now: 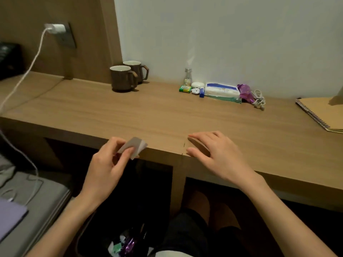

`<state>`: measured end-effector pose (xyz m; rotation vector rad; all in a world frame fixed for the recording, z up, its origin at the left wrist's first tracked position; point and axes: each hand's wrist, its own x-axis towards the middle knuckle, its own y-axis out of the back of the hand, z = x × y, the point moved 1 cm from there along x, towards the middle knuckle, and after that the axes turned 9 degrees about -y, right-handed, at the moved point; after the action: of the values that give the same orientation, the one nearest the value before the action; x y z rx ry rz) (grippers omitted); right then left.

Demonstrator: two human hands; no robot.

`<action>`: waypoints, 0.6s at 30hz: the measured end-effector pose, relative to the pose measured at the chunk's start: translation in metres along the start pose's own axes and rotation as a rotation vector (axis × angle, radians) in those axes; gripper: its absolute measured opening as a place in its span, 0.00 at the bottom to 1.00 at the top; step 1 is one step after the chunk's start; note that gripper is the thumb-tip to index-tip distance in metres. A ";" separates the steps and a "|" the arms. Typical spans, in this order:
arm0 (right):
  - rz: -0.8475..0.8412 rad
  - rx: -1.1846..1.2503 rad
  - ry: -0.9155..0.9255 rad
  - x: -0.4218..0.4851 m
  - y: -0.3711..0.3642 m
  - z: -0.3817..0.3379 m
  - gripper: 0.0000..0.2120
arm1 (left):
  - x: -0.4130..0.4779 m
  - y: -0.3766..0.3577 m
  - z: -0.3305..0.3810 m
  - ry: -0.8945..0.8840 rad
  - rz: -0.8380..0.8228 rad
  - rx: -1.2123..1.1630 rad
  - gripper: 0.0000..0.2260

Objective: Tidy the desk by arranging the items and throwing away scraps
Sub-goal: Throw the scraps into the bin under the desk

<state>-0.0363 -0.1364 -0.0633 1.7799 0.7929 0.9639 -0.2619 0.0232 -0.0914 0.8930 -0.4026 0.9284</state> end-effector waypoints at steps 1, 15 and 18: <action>0.004 -0.025 0.038 0.005 -0.004 -0.009 0.25 | -0.008 0.009 -0.012 0.049 -0.014 -0.007 0.02; 0.080 -0.183 0.233 0.054 -0.044 -0.085 0.27 | -0.128 -0.027 -0.237 0.903 -0.449 -0.011 0.09; 0.081 -0.170 0.221 0.054 -0.045 -0.085 0.27 | -0.154 -0.046 -0.258 1.075 -0.475 0.019 0.08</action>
<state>-0.0885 -0.0397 -0.0691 1.5867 0.7551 1.2599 -0.3268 0.1383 -0.3657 0.3696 0.7142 0.8334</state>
